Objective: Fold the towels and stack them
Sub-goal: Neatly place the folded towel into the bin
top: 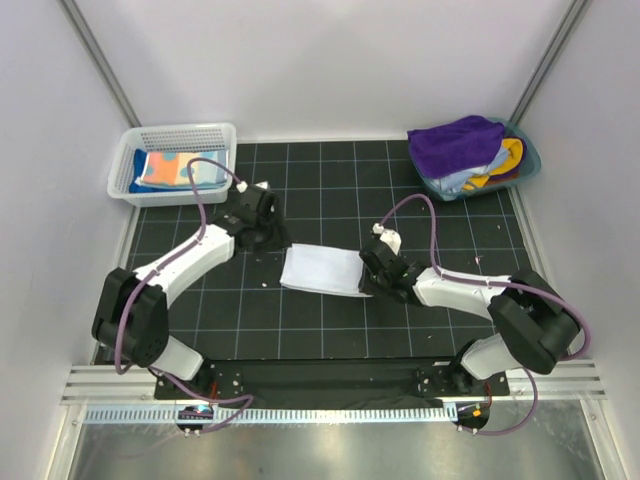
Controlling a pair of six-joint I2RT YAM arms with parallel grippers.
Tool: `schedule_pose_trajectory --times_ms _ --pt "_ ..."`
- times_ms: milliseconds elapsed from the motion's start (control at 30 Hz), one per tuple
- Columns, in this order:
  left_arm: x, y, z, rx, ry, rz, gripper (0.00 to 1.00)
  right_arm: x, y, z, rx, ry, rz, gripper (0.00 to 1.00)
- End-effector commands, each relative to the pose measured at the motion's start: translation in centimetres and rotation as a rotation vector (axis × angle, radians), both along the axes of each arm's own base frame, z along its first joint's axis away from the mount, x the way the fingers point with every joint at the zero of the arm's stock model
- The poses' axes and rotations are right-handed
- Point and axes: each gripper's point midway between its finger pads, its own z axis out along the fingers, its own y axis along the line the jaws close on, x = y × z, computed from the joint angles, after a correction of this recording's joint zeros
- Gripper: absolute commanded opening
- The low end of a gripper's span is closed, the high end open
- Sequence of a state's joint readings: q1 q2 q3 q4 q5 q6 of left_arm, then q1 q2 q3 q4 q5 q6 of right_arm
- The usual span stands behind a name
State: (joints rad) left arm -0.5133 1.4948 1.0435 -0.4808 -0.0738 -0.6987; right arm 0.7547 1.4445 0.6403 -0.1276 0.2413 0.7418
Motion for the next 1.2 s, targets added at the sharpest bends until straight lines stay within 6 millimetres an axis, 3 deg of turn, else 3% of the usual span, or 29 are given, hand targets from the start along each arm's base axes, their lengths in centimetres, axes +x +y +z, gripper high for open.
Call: schedule_pose_trajectory --times_ms 0,100,300,633,933,1100,1167 --pt "-0.7 0.4 -0.3 -0.027 0.089 -0.086 0.54 -0.1 -1.2 -1.2 -0.035 0.021 -0.002 0.27" --pt "-0.9 -1.1 -1.1 -0.072 0.14 -0.19 0.55 0.1 -1.2 -1.3 -0.023 0.024 0.002 0.27" --pt "-1.1 -2.2 -4.3 -0.102 0.217 -0.246 0.64 0.3 -1.2 -1.6 -0.013 0.03 0.007 0.27" --pt "-1.0 -0.9 -8.0 -0.019 0.289 -0.169 0.7 -0.1 -1.0 -1.9 0.011 0.045 0.028 0.27" --pt "-3.1 -0.7 -12.4 -0.013 0.404 -0.119 0.54 -0.1 -0.7 -2.0 0.017 0.048 0.036 0.27" --pt "-2.8 -0.2 -12.7 0.016 0.395 -0.09 0.42 -0.1 -0.6 -1.9 0.023 0.047 0.038 0.27" --pt "-2.6 -0.3 -12.5 0.018 0.39 -0.088 0.31 -0.1 -0.4 -1.8 0.029 0.048 0.042 0.27"
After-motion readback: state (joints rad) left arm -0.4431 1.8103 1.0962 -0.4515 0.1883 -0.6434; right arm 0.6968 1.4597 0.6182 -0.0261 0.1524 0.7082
